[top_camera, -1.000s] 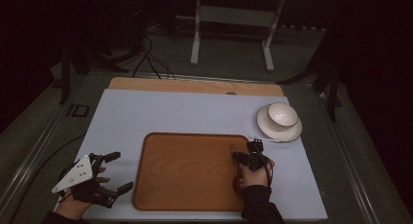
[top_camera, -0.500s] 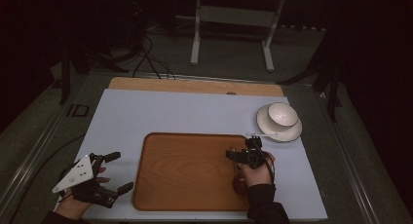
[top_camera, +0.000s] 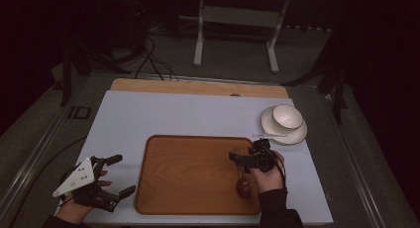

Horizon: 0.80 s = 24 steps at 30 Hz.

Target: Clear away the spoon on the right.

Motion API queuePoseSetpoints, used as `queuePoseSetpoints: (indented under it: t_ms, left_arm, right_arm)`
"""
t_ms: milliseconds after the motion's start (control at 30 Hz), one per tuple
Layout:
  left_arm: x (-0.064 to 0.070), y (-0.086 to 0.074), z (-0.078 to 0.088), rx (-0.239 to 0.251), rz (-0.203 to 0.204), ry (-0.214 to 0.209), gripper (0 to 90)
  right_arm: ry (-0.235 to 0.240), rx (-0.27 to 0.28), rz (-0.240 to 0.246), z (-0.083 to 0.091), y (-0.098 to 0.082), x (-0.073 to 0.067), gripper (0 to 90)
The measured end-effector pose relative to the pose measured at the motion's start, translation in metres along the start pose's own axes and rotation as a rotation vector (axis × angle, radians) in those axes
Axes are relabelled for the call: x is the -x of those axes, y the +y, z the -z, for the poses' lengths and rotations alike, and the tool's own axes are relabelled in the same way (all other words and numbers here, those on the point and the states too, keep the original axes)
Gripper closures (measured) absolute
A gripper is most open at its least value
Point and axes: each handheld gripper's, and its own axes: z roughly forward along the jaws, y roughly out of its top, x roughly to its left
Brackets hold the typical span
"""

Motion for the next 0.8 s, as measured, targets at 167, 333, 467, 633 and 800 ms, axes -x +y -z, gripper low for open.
queuePoseSetpoints:
  t_ms: [167, 333, 467, 633, 800]
  left_arm:
    - [0.0, 0.0, 0.0, 0.0, 0.0, 0.001, 0.0]
    - [0.0, 0.0, 0.0, -0.002, 0.002, 0.001, 0.0]
    - [0.0, 0.0, -0.001, -0.004, 0.002, 0.001, 0.0]
    - [-0.001, 0.0, -0.002, -0.006, 0.005, -0.001, 0.0]
    - [-0.001, -0.001, -0.002, -0.004, 0.008, -0.001, 0.0]
  right_arm:
    - [0.015, 0.018, 0.048, 0.01, 0.0, -0.002, 15.1]
    - [0.035, 0.042, 0.08, 0.024, -0.003, 0.001, 15.2]
    - [0.045, 0.067, 0.086, 0.035, -0.008, 0.006, 15.5]
    - [0.066, 0.099, 0.122, 0.042, -0.015, 0.015, 15.8]
    - [0.078, 0.1, 0.163, 0.045, -0.026, 0.024, 15.8]
